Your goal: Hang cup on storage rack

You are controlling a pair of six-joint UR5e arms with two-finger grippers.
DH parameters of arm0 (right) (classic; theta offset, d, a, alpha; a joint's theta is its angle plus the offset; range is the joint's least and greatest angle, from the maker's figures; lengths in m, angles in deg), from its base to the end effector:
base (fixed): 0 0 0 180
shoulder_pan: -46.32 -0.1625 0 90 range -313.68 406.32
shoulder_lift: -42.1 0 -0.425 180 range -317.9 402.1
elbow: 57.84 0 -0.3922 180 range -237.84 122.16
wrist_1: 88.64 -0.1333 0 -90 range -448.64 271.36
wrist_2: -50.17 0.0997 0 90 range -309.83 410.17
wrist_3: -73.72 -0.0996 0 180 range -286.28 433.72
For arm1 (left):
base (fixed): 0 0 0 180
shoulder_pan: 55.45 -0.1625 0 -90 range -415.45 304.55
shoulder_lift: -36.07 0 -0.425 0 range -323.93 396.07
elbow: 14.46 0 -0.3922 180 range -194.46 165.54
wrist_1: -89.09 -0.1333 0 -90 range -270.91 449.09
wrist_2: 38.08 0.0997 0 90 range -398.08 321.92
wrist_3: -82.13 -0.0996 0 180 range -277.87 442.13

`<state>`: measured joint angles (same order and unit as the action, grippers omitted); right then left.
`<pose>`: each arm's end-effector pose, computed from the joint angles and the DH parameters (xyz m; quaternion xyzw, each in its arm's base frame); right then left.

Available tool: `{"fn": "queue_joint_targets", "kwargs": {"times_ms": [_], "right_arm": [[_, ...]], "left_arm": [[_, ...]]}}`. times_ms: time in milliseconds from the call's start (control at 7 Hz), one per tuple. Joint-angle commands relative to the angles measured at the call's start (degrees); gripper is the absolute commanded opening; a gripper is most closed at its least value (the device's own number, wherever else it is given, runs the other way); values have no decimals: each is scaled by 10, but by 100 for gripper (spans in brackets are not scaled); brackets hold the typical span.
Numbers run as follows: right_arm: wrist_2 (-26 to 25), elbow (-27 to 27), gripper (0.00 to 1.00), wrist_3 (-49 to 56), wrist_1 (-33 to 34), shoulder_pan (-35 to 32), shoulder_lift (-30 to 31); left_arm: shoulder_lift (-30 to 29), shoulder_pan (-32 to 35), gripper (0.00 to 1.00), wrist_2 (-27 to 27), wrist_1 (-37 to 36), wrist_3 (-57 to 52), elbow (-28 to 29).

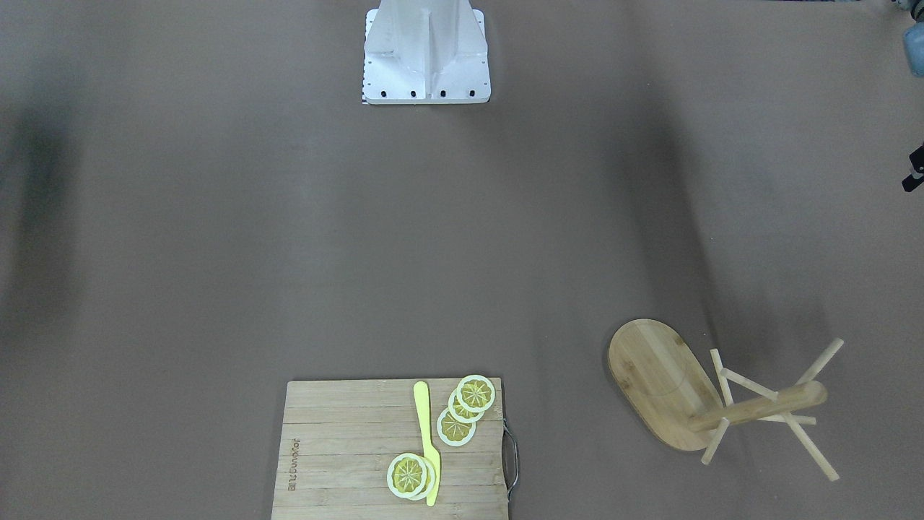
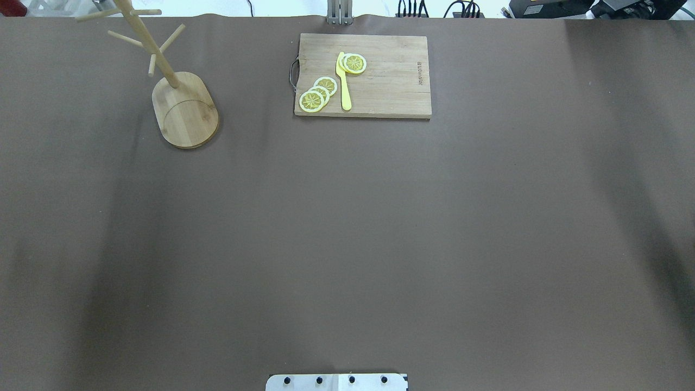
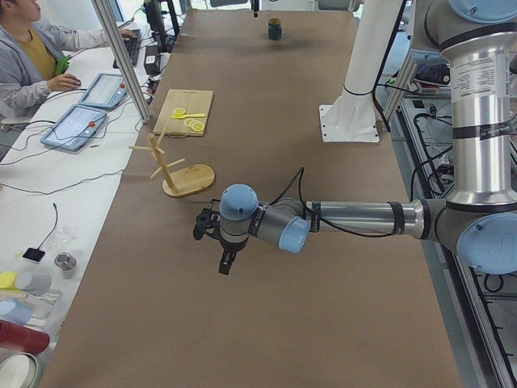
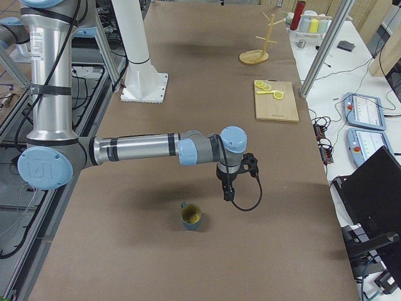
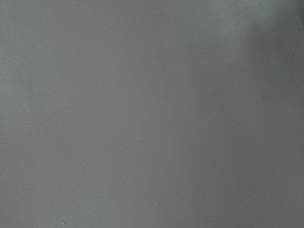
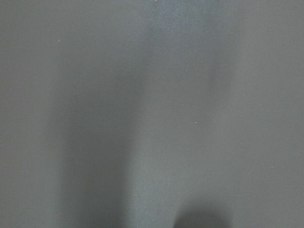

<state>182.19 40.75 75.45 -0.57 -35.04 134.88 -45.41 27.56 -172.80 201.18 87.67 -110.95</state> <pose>-0.0060 -0.4829 0.6072 0.0413 -0.3609 -0.1083 0.9254 -0.0084 -0.4513 0.6290 0.1192 0.3900 0.0778 0.9098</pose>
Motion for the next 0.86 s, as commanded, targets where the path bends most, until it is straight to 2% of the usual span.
{"fn": "queue_joint_targets", "kwargs": {"times_ms": [0,714], "right_arm": [[1,-1,100,0,-1,0,6],[24,22,100,0,-2,-1,45]], "left_arm": [[8,0,98,-3,8,-2,3],[8,-2,98,-19,8,6,-1]]}}
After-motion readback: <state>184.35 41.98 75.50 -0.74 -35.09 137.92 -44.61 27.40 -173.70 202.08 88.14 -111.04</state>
